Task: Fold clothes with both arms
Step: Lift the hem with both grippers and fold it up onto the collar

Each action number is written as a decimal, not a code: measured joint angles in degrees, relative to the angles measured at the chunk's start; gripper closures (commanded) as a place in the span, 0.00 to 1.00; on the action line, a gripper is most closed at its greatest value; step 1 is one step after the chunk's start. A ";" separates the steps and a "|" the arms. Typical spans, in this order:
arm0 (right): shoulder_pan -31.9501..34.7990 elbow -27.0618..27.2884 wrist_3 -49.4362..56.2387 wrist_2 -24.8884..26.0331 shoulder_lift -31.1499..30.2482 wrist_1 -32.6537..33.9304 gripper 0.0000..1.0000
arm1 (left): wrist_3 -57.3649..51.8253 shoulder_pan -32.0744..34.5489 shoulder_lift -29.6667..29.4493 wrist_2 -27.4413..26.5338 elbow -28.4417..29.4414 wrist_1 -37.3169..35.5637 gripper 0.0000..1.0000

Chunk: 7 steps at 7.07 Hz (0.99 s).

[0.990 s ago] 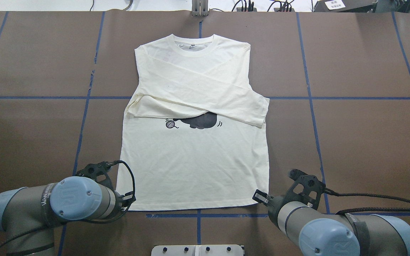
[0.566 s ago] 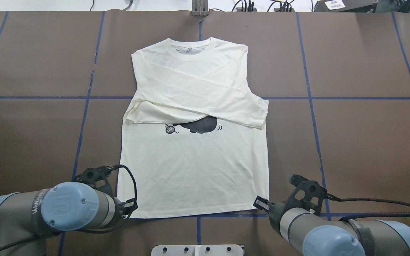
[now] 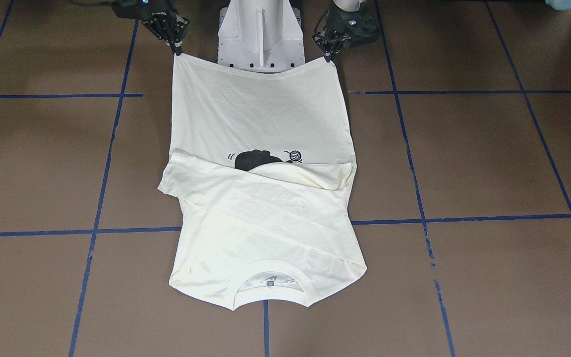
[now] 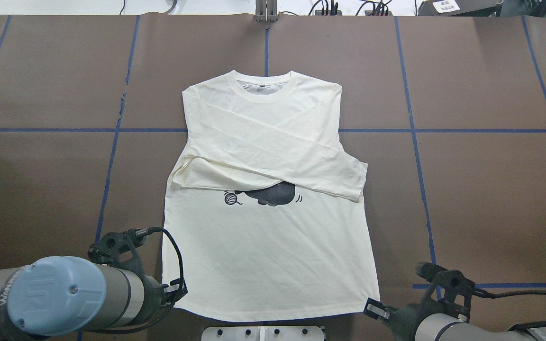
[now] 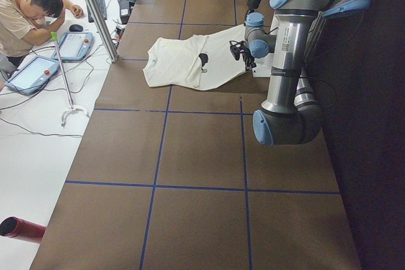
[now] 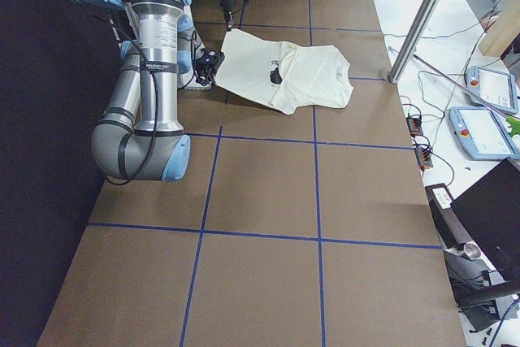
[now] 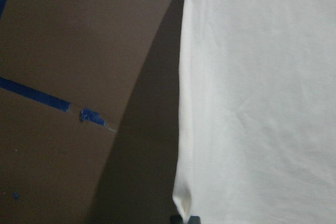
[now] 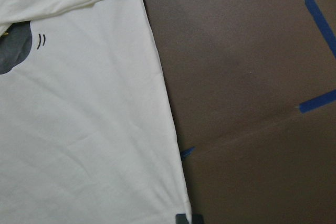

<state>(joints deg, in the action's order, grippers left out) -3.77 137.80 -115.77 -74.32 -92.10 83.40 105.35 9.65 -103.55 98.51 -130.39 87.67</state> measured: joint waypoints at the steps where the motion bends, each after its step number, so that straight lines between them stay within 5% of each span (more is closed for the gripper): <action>1: 1.76 0.59 0.24 0.03 0.19 0.00 1.00 | -0.63 0.40 -0.33 -0.25 -0.88 -0.20 1.00; 4: 14.74 -6.97 11.23 -1.63 9.49 0.10 1.00 | -13.77 12.76 -5.31 -0.75 4.02 -0.06 1.00; 7: 33.49 -26.62 26.37 -11.91 24.93 -0.35 1.00 | -25.41 26.71 -10.50 1.42 18.96 6.03 1.00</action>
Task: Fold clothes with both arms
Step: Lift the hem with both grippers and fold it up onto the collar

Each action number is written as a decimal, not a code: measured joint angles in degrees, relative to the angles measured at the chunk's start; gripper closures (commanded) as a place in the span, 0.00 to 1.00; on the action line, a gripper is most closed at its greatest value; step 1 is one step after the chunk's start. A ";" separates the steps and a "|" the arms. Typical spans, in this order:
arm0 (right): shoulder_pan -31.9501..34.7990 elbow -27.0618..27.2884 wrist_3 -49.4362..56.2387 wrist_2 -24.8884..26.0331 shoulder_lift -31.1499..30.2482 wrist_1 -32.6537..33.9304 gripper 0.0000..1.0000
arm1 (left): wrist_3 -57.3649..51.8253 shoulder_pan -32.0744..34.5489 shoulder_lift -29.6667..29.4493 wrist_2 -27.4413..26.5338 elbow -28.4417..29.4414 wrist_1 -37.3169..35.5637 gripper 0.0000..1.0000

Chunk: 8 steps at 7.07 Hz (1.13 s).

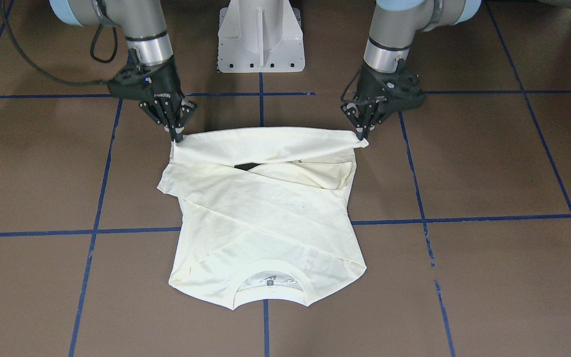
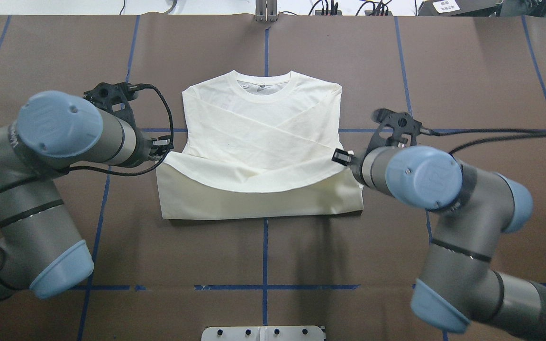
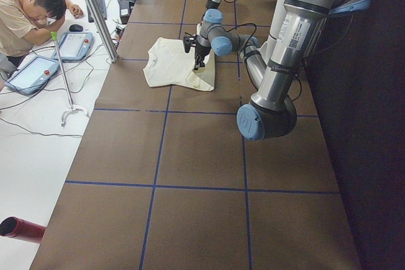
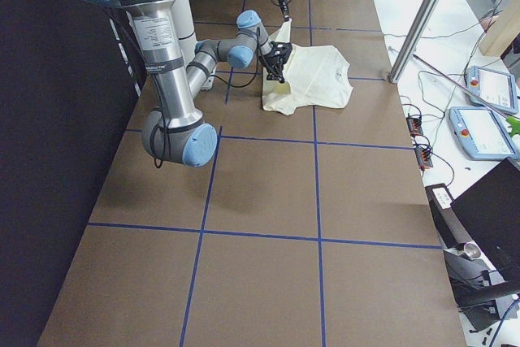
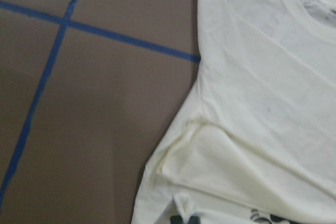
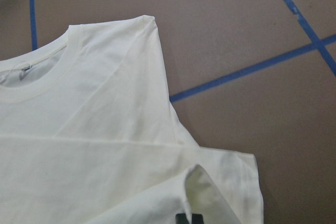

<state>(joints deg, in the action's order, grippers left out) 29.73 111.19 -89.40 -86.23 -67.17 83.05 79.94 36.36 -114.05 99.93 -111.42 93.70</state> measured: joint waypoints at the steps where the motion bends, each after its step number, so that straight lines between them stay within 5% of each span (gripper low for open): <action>1: 4.08 -6.55 3.41 -2.00 4.38 -0.15 1.00 | -0.73 1.44 -1.79 0.62 5.54 4.38 1.00; 5: 11.58 -33.51 8.52 -5.17 20.87 -6.80 1.00 | -1.10 4.04 -6.07 -0.44 19.87 16.66 1.00; 8: 15.16 -44.82 11.17 -8.89 25.46 -12.90 1.00 | -1.16 5.82 -8.20 -1.69 26.64 22.60 1.00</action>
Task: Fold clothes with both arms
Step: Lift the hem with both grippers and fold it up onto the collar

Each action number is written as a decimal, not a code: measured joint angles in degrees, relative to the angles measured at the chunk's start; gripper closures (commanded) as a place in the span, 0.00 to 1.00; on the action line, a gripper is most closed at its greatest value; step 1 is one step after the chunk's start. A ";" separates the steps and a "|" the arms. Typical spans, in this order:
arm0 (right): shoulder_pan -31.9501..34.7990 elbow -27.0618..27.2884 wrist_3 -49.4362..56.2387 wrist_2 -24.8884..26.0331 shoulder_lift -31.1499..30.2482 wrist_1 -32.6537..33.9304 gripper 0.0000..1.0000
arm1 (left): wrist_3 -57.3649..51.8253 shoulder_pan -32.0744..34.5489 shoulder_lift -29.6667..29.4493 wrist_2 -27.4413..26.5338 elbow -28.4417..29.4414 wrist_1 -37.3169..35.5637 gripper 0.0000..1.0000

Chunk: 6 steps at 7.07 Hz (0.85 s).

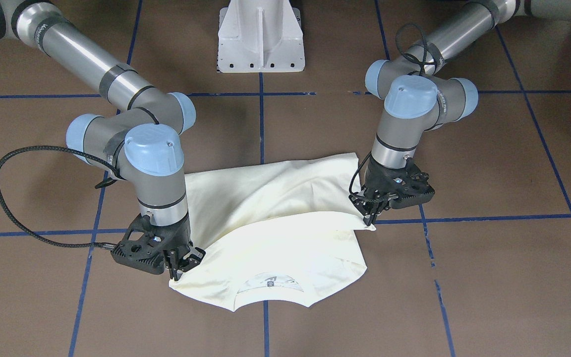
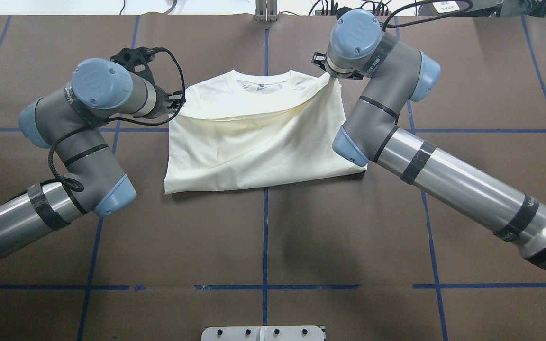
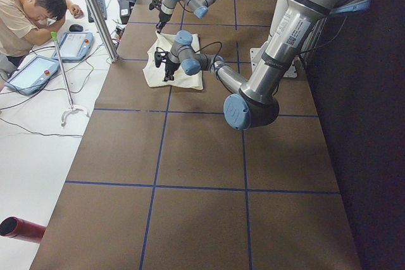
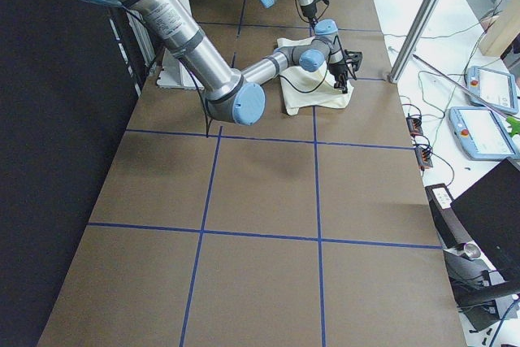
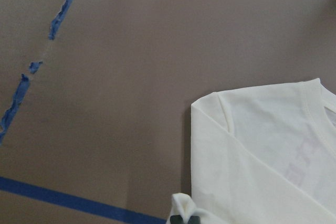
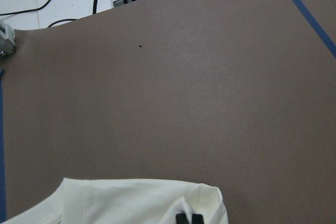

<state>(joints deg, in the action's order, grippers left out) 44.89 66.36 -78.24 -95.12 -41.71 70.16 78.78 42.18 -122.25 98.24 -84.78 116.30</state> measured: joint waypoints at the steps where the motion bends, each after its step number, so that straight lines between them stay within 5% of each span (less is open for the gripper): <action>1: 0.29 -2.49 0.67 -0.05 0.98 -0.26 1.00 | -0.02 0.44 -0.26 -0.04 0.55 0.49 1.00; 3: -0.02 -5.23 1.39 0.23 1.41 -1.05 1.00 | -0.07 1.43 -0.61 -0.06 2.06 1.42 0.84; 6: -1.29 -6.08 1.44 2.06 1.31 -1.65 0.70 | -0.09 1.96 -0.77 -0.07 7.19 7.02 0.78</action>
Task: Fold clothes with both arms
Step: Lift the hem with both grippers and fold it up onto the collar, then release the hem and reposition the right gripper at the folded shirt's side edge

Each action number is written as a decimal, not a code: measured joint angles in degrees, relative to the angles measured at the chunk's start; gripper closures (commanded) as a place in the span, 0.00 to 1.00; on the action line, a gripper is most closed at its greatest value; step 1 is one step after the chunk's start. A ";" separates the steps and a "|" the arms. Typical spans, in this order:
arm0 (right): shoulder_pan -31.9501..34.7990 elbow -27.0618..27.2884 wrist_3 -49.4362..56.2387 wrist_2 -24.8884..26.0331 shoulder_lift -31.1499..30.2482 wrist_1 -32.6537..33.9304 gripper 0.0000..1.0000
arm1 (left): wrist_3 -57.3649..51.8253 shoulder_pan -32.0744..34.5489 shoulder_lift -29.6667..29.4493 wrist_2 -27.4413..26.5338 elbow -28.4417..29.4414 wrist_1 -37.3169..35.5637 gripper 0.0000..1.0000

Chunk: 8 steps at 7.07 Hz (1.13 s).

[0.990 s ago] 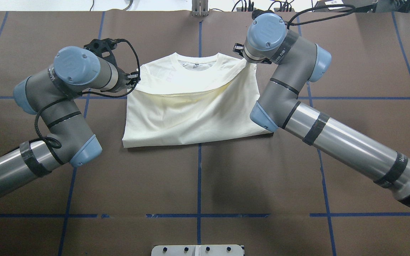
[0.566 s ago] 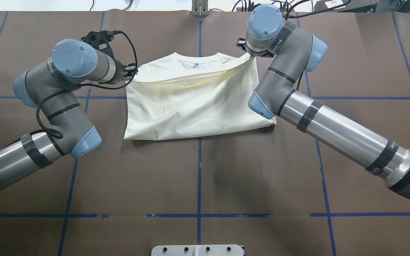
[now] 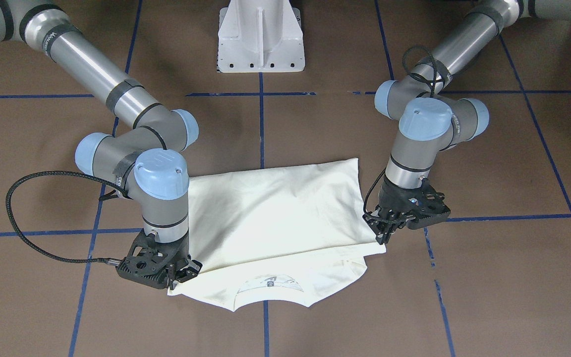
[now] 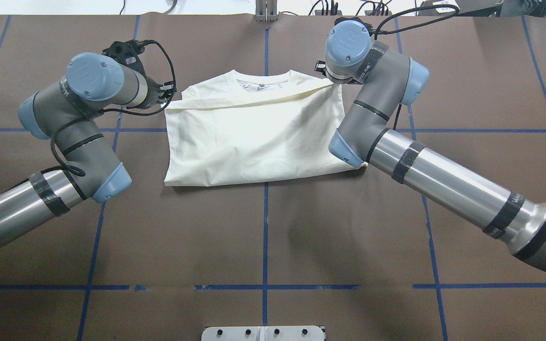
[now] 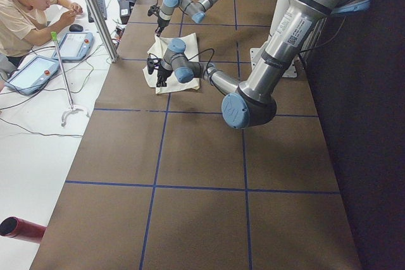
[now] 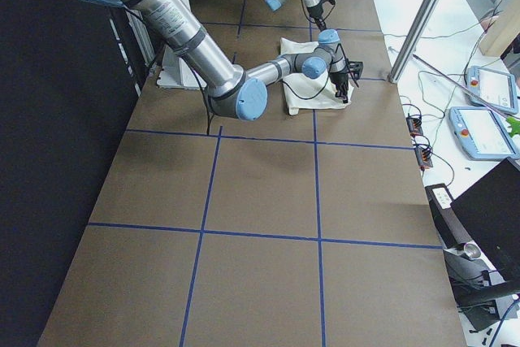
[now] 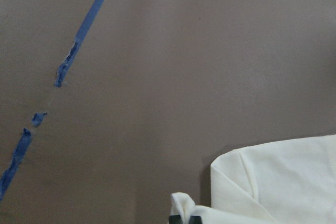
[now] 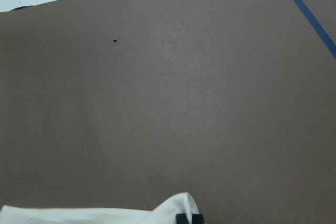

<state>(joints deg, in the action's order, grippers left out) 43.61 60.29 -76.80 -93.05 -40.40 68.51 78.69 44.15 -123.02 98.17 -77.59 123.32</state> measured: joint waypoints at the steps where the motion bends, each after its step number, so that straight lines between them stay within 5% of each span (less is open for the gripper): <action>1: -0.28 0.14 -0.10 0.39 0.13 -0.08 0.66 | -0.02 0.27 0.02 0.02 0.54 0.70 0.74; 3: -0.24 5.20 -0.88 -0.86 -1.26 -0.21 0.53 | 0.16 1.37 -0.01 0.38 -0.29 1.97 0.53; 4: -0.43 12.34 -2.03 -3.42 -5.23 -0.26 0.50 | 0.22 1.86 0.09 1.05 -1.55 3.44 0.46; 6: -4.02 26.52 -7.54 -5.78 -15.69 -0.38 0.49 | 0.39 2.06 0.56 3.21 -3.01 6.01 0.46; 8: -7.74 34.25 -14.19 -5.44 -22.81 -0.46 0.50 | 1.16 2.14 1.03 3.75 -5.24 6.78 0.46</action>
<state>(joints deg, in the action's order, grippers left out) 35.87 94.54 -90.98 -98.49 -63.21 68.04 79.85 46.29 -121.99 101.92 -82.83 130.10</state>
